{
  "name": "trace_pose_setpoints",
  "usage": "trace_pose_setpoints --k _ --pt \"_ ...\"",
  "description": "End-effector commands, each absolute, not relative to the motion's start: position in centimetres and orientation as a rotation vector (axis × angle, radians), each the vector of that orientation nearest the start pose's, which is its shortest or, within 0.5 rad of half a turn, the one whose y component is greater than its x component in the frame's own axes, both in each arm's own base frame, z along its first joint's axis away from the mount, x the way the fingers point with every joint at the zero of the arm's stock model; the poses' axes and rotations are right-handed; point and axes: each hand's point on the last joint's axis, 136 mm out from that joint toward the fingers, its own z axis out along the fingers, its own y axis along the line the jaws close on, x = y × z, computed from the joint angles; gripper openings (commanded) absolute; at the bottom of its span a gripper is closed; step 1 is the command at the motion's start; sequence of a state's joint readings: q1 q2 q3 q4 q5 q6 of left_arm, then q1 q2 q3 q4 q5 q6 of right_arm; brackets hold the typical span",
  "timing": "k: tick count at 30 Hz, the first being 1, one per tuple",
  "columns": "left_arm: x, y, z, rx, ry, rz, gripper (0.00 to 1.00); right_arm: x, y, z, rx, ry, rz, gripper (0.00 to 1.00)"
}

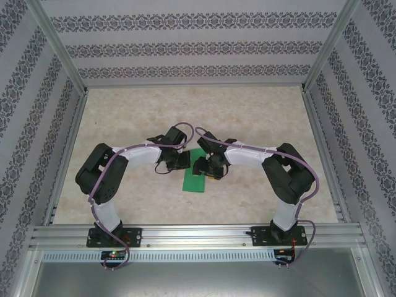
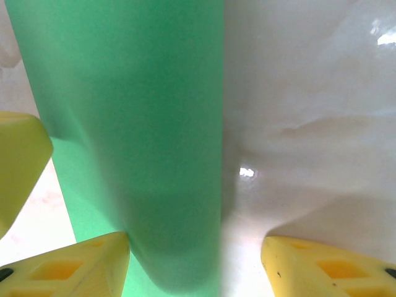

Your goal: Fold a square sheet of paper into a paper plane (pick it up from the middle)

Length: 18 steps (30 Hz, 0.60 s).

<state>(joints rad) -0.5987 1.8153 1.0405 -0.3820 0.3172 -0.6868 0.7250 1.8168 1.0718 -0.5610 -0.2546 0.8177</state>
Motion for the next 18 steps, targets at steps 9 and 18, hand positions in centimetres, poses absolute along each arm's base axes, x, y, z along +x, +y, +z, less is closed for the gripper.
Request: trace_pose_setpoints --k 9,18 --pt "29.1 -27.0 0.4 -0.002 2.951 -0.705 0.0 23.3 25.8 -1.9 0.114 3.145 0.391 0.63" --pt "29.2 -26.6 0.5 0.03 2.954 -0.658 0.0 26.4 26.4 5.3 0.119 2.888 0.547 0.72"
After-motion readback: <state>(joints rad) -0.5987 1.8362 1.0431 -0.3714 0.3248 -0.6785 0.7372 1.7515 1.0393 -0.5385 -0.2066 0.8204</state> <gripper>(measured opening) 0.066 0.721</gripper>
